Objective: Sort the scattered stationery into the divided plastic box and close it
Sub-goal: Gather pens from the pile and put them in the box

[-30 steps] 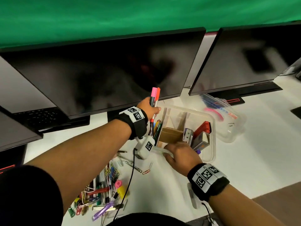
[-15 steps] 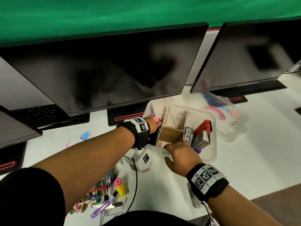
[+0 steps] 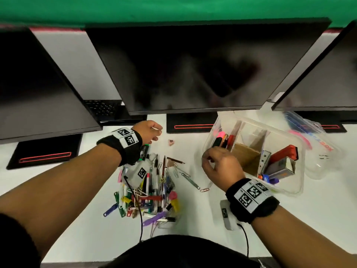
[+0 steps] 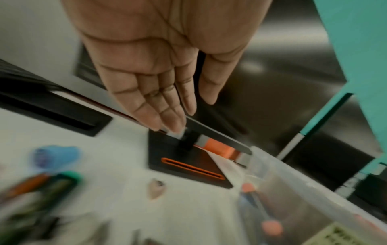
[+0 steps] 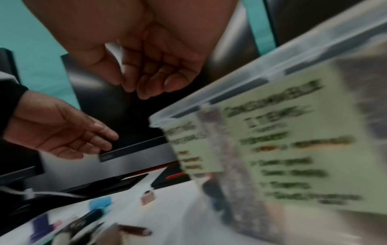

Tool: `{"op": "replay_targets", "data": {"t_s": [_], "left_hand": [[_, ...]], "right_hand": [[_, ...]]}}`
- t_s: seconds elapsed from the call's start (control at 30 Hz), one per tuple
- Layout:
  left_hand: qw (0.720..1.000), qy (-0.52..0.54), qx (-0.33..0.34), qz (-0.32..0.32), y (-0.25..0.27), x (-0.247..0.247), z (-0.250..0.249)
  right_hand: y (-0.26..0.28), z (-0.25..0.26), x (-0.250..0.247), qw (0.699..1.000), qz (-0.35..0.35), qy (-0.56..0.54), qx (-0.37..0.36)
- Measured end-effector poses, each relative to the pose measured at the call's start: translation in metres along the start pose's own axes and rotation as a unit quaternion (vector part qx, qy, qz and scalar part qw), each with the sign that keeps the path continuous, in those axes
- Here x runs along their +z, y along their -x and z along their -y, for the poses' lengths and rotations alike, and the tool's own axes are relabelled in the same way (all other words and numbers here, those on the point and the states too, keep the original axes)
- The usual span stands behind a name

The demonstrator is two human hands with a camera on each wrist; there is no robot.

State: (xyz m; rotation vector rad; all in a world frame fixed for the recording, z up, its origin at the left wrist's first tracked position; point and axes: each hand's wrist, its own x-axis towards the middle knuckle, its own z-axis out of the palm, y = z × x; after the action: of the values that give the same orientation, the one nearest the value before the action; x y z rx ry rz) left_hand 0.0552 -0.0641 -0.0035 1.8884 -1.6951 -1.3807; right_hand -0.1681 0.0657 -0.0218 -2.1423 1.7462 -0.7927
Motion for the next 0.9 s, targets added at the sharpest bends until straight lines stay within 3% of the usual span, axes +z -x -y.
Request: {"op": "replay_targets", "data": {"t_s": [0.1,0.27,0.4,0.63,0.9], "left_hand": [[0.996,-0.074,-0.037,-0.021,0.009,-0.024,0.048],[0.979,-0.194,-0.052,-0.033,0.032,-0.036,0.101],[0.971,-0.227,-0.076,-0.019,0.044,-0.035,0.13],[0.94,-0.325,-0.101,0.015,0.05,-0.017,0.146],[0.95,-0.298,-0.093,0.001,0.045,-0.004,0.154]], "right_hand": [[-0.008,0.02,0.033,0.996,0.088,0.008,-0.021],[-0.012,0.035,0.08,0.964,0.263,0.046,0.014],[-0.013,0.054,0.108,0.934,0.346,0.06,-0.064],[-0.014,0.076,0.133,0.887,0.411,0.165,-0.132],[-0.007,0.047,0.129,0.9,0.405,0.146,-0.068]]}}
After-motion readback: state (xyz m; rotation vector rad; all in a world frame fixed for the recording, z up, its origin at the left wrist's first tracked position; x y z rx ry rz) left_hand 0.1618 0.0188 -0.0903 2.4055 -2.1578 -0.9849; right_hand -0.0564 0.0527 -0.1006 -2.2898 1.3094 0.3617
